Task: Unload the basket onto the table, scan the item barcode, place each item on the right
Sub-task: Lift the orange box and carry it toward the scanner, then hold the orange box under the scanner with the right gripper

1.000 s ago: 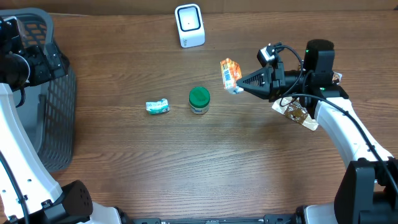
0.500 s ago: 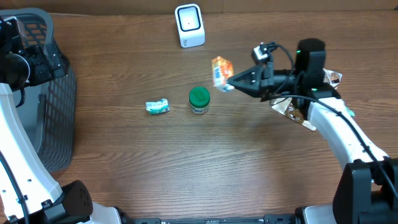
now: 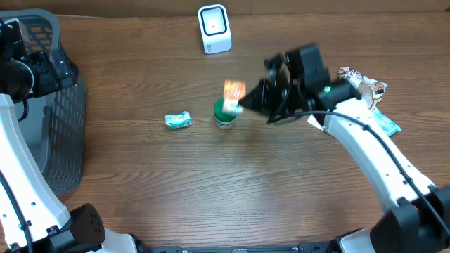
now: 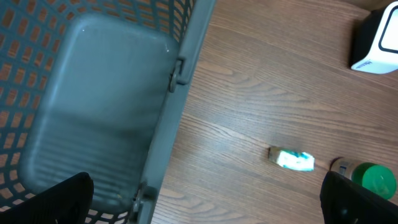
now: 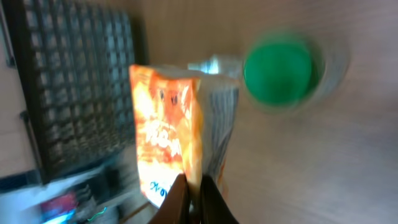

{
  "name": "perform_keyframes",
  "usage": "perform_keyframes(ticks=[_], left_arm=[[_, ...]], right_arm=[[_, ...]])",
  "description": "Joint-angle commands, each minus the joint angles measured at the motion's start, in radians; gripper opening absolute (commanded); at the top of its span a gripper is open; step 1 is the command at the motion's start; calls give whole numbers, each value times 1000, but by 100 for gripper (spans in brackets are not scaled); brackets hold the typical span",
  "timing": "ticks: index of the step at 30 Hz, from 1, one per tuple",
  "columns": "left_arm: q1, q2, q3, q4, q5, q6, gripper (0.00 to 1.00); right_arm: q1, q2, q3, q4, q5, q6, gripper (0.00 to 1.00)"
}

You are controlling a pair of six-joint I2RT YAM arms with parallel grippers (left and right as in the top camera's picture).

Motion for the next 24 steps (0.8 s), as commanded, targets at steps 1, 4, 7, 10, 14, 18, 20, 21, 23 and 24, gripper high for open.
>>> perform_keyframes(ticks=[1,4,7,10,14,18,20,21,23,24], left_arm=[[-2,5,3,1,3,19,100],[-2,5,3,1,3,19,99],[-2,5,3,1,3,19,100],[-2,5,3,1,3,19,99],[-2,5,3,1,3,19,100],[-2,5,3,1,3,19,100],[-2,5,3,1,3,19,99],[-2,5,3,1,3,19,99],[-2,5,3,1,3,19,99],[-2,5,3,1,3,19,99]], right_arm=[[60,-15,216,-55,425,-152,4],[137,-15,309,-6,732,-225,4],[208,3,312,148,982,-343,4],[253,73,312,350,1167,-533,4],[264,204,312,658,1284,-772,4],[254,338,312,896,1279,-943,4],[245,403,312,974,1245,-1070,4],[241,438,312,1003,1222,-1141,4],[234,501,312,1056,1184,-1281,4],[232,527,312,1079,1170,-1331,4]])
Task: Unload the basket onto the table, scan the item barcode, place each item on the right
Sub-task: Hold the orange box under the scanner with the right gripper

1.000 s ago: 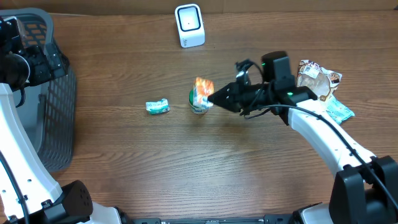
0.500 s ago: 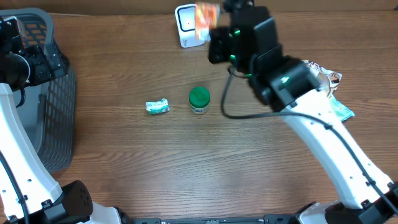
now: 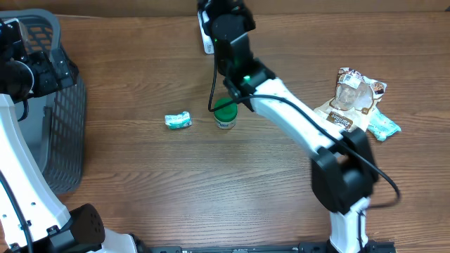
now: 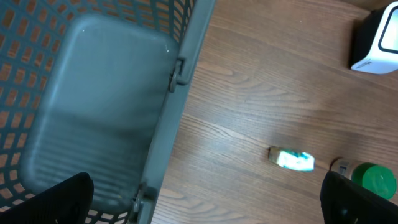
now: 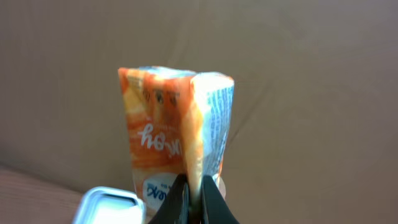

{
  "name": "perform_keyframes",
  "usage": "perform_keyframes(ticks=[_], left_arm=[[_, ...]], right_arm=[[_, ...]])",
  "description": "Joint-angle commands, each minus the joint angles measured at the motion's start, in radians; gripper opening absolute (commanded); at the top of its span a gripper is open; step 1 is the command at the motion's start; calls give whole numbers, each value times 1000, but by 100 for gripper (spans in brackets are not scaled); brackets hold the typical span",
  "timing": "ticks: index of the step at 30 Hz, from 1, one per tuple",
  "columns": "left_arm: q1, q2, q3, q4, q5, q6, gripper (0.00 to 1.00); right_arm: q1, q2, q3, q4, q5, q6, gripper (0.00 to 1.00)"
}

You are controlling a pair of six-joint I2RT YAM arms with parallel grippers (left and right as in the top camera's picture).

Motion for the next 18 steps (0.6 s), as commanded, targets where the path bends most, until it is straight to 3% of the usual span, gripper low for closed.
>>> perform_keyframes(ticks=[1,7,18], left_arm=[[-2,5,3,2,3,19,99],[-2,5,3,2,3,19,100],[-2,5,3,2,3,19,99]], right_arm=[[-15,82,5,60,-40,-315,4],[-16,203,5,170,-87,-373,4],[-19,258,5,195,-164,-365,4]])
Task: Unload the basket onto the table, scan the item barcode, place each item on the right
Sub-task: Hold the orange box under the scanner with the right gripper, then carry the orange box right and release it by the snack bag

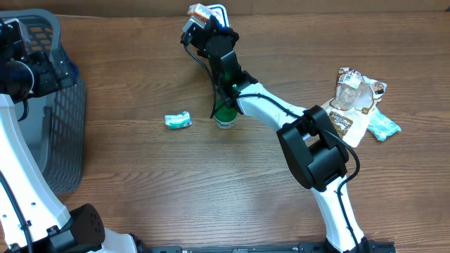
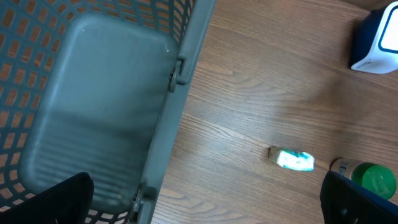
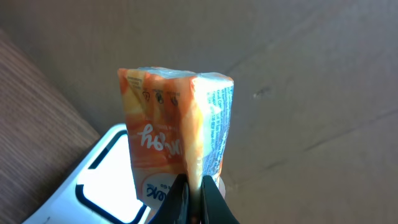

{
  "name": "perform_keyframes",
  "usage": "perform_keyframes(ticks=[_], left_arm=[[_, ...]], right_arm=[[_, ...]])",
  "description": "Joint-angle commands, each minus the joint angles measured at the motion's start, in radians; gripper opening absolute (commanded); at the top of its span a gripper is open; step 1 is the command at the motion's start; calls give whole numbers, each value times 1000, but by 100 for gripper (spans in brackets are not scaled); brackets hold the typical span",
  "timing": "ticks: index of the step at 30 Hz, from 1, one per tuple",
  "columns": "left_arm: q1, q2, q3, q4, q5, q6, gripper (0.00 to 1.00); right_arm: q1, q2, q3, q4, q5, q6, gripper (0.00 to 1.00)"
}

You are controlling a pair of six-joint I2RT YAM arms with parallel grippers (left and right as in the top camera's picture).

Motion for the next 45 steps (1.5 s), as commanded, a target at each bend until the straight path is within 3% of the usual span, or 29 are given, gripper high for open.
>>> perform_keyframes(ticks=[1,27,40,45], left_arm=[[-2,5,3,1,3,19,100],[-2,5,3,1,3,19,100],[-2,5,3,1,3,19,100],[-2,5,3,1,3,19,99]], right_arm=[[-8,25,5,8,-29,-3,4],[-63,87,5,-48,-115,3,4],[-53,90,5,141,-83,-5,4],[-23,56,6,142,-28,17,4]])
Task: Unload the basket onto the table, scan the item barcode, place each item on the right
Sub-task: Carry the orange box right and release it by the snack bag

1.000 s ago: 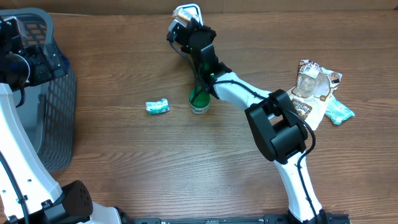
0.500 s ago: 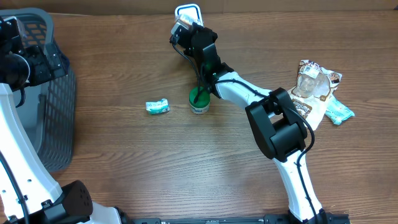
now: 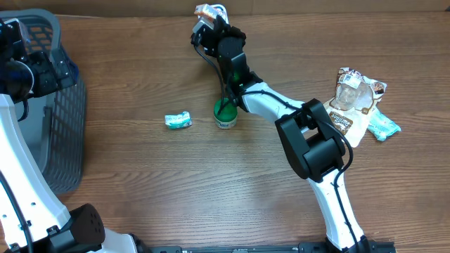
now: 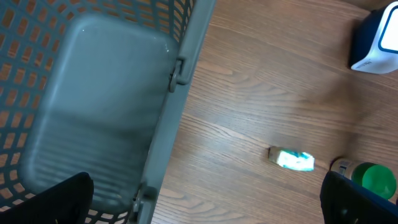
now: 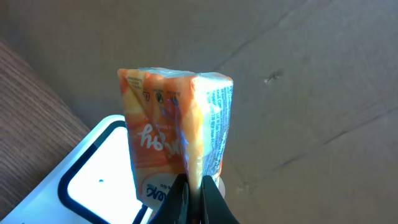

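Note:
My right gripper (image 5: 194,194) is shut on the seam of an orange snack packet (image 5: 163,138), held upright at the table's far edge. Just behind and below the packet is the white scanner (image 5: 87,183), with its bright face toward it. From overhead, the packet (image 3: 205,10) and the right gripper (image 3: 213,17) cover most of the scanner. My left gripper (image 4: 208,198) hangs open and empty over the grey basket's rim (image 4: 180,93), far from the packet. The scanner (image 4: 378,38) also shows at the top right of the left wrist view.
A green-lidded jar (image 3: 225,113) and a small teal packet (image 3: 178,120) lie mid-table under the right arm. A brown-and-white pouch (image 3: 354,95) and another teal packet (image 3: 384,126) lie at the right. The grey basket (image 3: 49,105) stands at the left edge.
My right gripper with the orange packet has shifted a little to the right over the scanner. The scanner's face now sits lower and further left behind the packet. The left arm has not moved.
My right gripper first held the orange packet beside the green-lidded jar at mid-table. It then held the packet at the far edge by the scanner, then in front of the scanner's face, where it remains with a small shift. The left gripper stayed open over the basket.

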{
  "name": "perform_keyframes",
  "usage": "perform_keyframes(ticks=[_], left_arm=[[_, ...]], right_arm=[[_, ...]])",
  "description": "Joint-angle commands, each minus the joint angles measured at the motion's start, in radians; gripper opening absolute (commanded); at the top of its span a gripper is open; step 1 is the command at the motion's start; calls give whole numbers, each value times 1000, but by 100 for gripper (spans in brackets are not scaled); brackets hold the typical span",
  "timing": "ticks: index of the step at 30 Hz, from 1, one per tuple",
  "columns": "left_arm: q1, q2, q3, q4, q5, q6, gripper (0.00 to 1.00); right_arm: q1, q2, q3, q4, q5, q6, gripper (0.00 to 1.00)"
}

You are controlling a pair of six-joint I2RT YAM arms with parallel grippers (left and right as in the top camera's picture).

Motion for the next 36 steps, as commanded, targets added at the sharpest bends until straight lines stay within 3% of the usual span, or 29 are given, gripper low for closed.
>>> perform_keyframes(ticks=[1,5,11,17,24,30,36], left_arm=[[-2,5,3,1,3,19,100],[-2,5,3,1,3,19,99],[-2,5,3,1,3,19,100],[-2,5,3,1,3,19,100],[-2,5,3,1,3,19,100],[-2,5,3,1,3,19,100],[-2,5,3,1,3,19,100]], right_arm=[[33,-43,6,6,43,36,4],[64,-119,5,-54,36,129,4],[104,-292,5,-380,-158,370,4],[103,-470,5,-669,-299,773,4],[61,-701,6,-1136,-336,1208,4],[-78,-845,5,-1443,-337,1291,4],[-307,-866,-10,-1731,-336,1397,4]])
